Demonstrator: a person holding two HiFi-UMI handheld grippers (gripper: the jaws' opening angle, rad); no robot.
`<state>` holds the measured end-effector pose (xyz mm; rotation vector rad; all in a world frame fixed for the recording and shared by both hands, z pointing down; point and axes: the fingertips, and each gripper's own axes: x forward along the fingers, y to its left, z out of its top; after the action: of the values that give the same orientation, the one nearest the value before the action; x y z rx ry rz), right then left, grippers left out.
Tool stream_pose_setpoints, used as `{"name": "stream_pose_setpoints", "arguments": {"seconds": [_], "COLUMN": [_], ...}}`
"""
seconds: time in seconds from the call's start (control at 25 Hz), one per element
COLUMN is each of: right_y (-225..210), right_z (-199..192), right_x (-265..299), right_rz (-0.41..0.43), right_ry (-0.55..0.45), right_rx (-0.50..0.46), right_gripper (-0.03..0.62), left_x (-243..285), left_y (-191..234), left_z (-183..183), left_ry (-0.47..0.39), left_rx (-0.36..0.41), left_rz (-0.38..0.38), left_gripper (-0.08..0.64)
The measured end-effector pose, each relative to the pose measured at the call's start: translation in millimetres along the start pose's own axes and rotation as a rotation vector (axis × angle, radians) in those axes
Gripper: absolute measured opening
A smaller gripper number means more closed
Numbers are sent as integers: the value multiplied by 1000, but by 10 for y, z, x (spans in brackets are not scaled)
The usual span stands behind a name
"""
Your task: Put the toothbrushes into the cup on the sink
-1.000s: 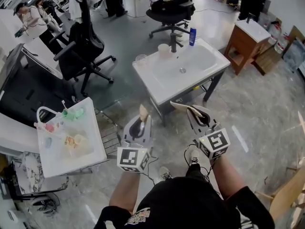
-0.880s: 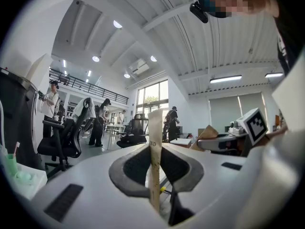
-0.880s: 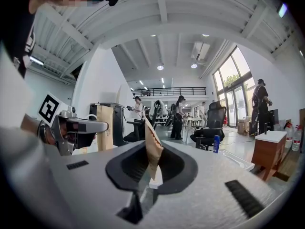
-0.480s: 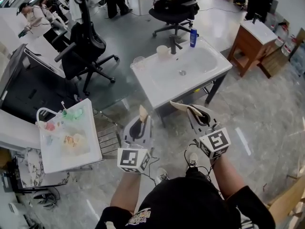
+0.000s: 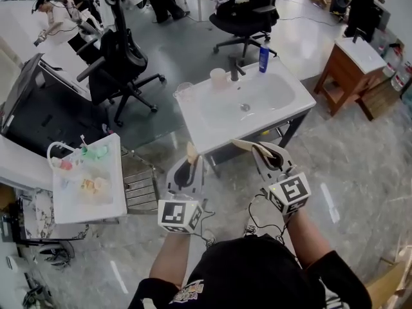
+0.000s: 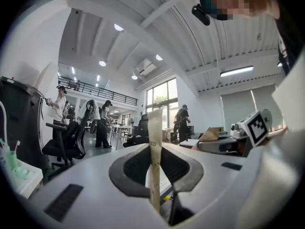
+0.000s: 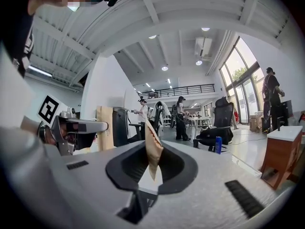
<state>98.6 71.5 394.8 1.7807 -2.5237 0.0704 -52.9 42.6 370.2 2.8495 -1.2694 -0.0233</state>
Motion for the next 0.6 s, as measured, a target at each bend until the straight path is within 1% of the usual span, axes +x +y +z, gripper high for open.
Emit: {"name": "stream_pose_setpoints", "arguments": {"seconds": [0.32, 0.6], "right_y": [-429, -571], "right_z": [27, 37], "right_x": [-9, 0], "right_rz": [63, 84], "right_ry": [-4, -10], "right_rx": [-1, 5], "right_gripper": [43, 43], "left_x": [274, 365], "left_y": [-226, -305], "left_z": [28, 47], "left_ry": [-12, -9], "left_rx": [-3, 3], "left_rz": [73, 94], "left_gripper": [54, 54]}}
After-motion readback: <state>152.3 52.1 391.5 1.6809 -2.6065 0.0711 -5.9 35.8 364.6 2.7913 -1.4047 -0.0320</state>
